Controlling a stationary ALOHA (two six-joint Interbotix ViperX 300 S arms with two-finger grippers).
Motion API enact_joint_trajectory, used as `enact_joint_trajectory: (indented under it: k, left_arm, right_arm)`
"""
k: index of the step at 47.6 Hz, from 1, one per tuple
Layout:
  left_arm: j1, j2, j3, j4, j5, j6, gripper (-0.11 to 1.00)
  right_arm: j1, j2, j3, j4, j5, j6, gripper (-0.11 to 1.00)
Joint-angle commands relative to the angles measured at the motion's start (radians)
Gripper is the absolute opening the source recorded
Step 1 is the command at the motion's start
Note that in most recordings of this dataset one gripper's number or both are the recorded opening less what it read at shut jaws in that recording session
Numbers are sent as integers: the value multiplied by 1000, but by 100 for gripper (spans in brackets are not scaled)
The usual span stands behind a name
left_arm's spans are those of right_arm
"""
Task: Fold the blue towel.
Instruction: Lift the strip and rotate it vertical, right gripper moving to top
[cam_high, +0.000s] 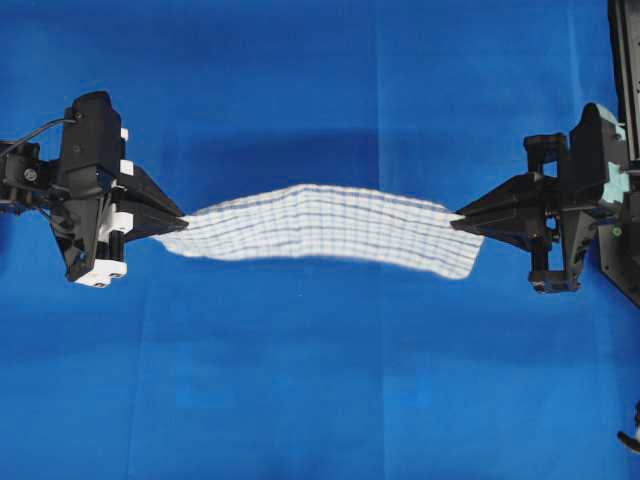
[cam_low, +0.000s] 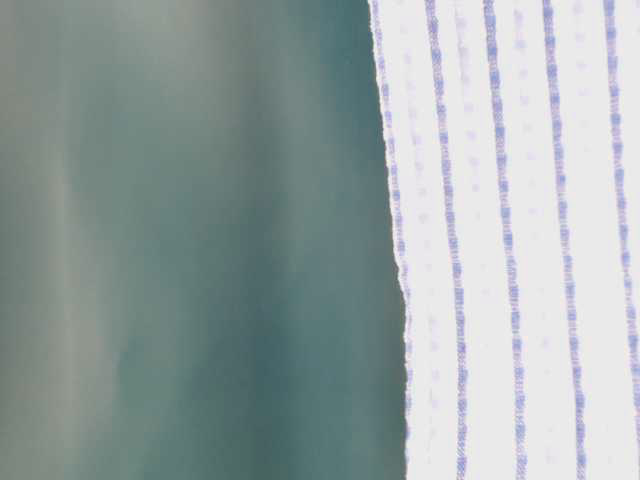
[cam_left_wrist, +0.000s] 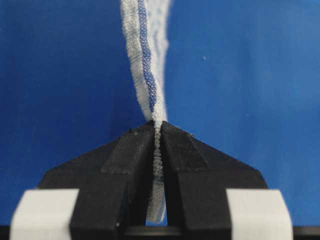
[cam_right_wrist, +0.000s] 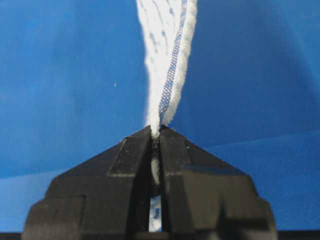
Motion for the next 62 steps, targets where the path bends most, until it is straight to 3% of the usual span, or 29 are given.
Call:
enact_joint_trajectory:
  k: [1,9,16,28,40,51,62]
  left_arm:
    - [-3,-8,-26,0,-6,-5,4]
    - [-25,15,-43,0,-25,-57,3]
    - [-60,67,-78,0,-74,-126,4]
    - [-115,198,-181,0,-153,-146,4]
    - [-126,298,-298,-8,-204,-152,3]
    - [-127,396,-383,-8,-313,-219,4]
    - [-129,480,-463,-8,-318,-259,4]
  right_arm:
    - [-2,0,-21,-2,0,-2,-4]
    - [-15,23,-29,-2,-5,-2,-4]
    - [-72,57,-52,-2,-8,-9,-4]
    - [-239,144,-129,-3,-2,-74,-4]
    - [-353,232,-195,-3,-2,-117,-4]
    - [-448,304,-262,-9,-6,-152,-4]
    - [-495,370,-339,-14,-6,-216,-4]
